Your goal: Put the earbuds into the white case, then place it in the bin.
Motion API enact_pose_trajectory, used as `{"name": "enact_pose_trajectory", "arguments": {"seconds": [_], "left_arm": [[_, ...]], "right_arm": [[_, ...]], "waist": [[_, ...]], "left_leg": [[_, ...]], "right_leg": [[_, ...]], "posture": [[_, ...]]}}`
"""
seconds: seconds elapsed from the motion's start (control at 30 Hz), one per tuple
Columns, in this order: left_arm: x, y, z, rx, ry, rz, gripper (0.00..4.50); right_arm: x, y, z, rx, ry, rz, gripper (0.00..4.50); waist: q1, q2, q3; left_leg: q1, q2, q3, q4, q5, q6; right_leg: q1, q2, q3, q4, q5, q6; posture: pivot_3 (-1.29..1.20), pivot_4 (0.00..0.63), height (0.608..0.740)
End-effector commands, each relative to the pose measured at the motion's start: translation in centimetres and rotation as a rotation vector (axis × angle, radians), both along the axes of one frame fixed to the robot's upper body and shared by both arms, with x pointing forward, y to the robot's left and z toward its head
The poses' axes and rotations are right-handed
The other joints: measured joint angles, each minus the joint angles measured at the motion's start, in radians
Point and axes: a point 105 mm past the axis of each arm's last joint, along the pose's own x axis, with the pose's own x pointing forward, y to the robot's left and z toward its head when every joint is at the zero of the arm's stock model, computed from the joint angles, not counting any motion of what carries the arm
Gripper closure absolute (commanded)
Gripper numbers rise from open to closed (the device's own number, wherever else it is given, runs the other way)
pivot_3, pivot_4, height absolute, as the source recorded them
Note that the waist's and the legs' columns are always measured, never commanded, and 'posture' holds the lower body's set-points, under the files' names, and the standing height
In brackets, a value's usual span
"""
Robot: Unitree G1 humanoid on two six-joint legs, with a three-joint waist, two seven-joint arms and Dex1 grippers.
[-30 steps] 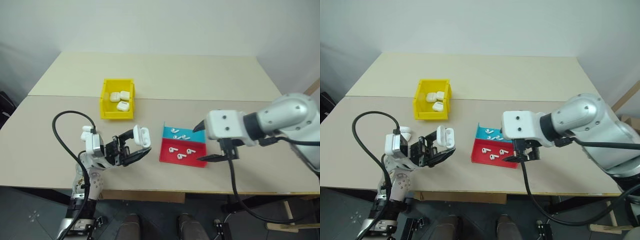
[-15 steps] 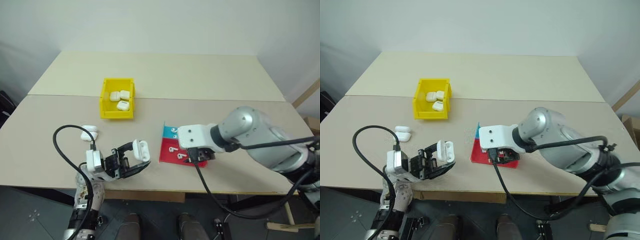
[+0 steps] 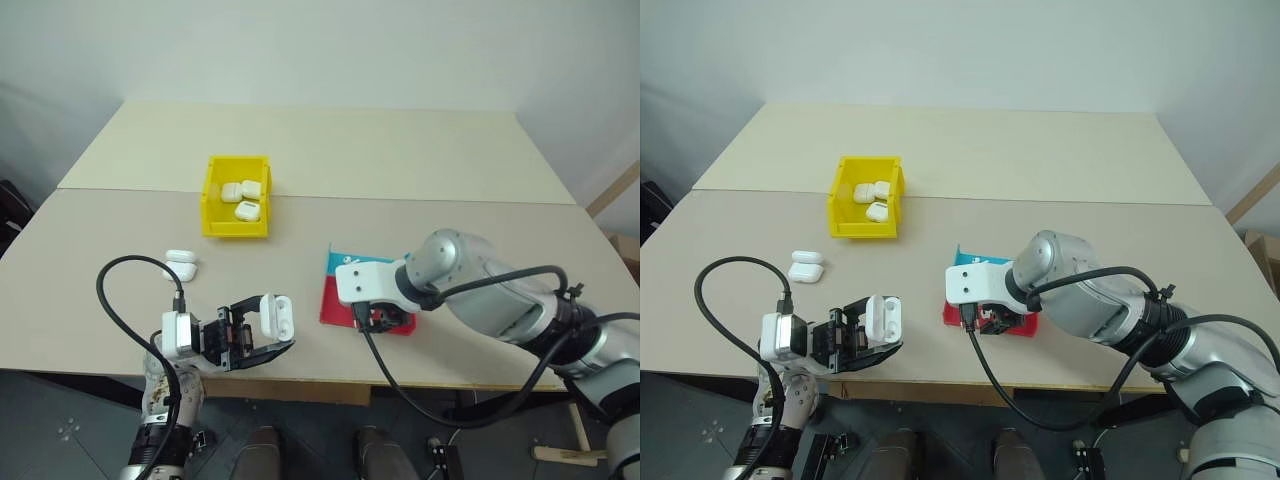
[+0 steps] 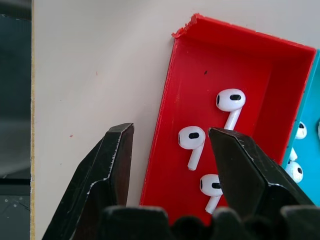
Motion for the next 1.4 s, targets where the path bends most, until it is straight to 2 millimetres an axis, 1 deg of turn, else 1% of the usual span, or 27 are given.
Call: {"name": "enact_pose_trajectory", "arguments": {"seconds": [0.03,0.33,0.9,0.93,1.0,1.4], "left_arm": [[-0.6,0.2,1.0,-0.015,-0.055,-0.002,1.73],[-1.0,0.5,1.0,-0.007,-0.051,0.000,1.73],[-1.1,0.5,0.9,0.004,-0.047,0.030,1.73],[-1.1,0.5,0.9,0.004,-0.046,0.032,1.73],[-1.1,0.5,0.9,0.005,-0.045,0.036,1.73],[-1.2,0.3,0.8,0.015,-0.039,0.044,1.73]], "right_arm": [[0.5,0.2,0.6,0.001,-0.047,-0.006,1.63],[1.4,-0.2,-0.2,-0.023,-0.057,-0.012,1.63],[1.8,-0.1,-1.1,-0.039,-0.039,-0.005,1.63],[1.8,-0.1,-1.1,-0.038,-0.039,-0.004,2.00],[1.8,0.0,-1.1,-0.036,-0.041,-0.001,2.53],[1.8,0.1,-1.0,-0.034,-0.050,0.008,2.53]], "waist": [[0.000,0.000,0.000],[-0.003,0.000,0.000],[-0.018,0.000,0.000],[-0.018,0.000,0.000],[-0.019,0.000,0.000],[-0.021,0.000,0.000]], "left_leg": [[0.000,0.000,0.000,0.000,0.000,0.000],[0.000,0.000,0.000,0.000,0.000,0.000],[0.000,0.000,0.000,0.000,0.000,0.000],[0.000,0.000,0.000,0.000,0.000,0.000],[0.000,0.000,0.000,0.000,0.000,0.000],[0.000,0.000,0.000,0.000,0.000,0.000]], "right_leg": [[0.000,0.000,0.000,0.000,0.000,0.000],[0.000,0.000,0.000,0.000,0.000,0.000],[0.000,0.000,0.000,0.000,0.000,0.000],[0.000,0.000,0.000,0.001,0.000,0.000],[0.000,0.000,0.000,0.001,0.000,0.000],[0.000,0.000,0.000,0.001,0.000,0.000]], "posture": [[0.00,0.150,0.740],[0.00,0.150,0.740],[0.00,0.150,0.740],[0.00,0.150,0.740],[0.00,0.150,0.740],[0.00,0.150,0.740]]}}
